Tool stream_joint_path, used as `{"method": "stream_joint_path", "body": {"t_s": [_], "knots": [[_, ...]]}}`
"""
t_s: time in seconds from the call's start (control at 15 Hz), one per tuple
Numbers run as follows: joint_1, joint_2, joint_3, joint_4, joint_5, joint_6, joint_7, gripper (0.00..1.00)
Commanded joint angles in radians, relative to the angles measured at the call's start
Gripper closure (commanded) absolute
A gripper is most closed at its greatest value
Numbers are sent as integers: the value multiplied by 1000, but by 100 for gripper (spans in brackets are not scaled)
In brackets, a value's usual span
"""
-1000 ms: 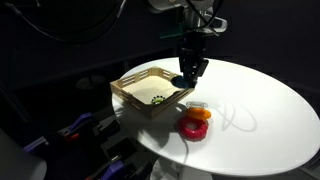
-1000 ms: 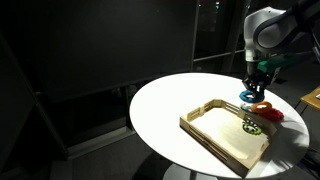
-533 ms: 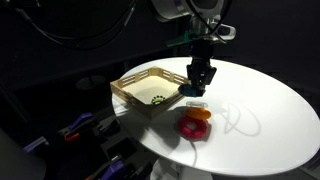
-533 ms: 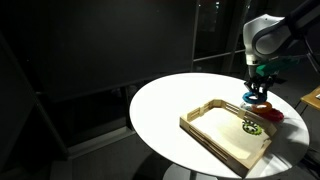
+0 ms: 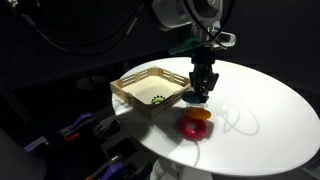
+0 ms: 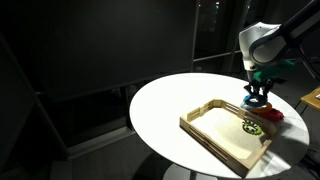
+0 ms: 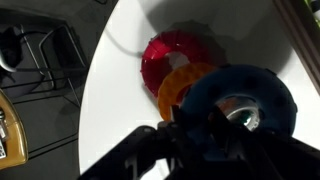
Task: Pick up the blue ring from the tray and put it on the table
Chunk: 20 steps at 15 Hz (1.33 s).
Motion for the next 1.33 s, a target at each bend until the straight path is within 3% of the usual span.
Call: {"method": "stream_joint_path", "body": {"t_s": [0.0,0.67,1.27], "knots": [[26,9,-6,19,-51,-29,44,90],[76,-2,0,-6,-116,-15,75,90],[81,24,5,-14,-180,-10,113,90]]}}
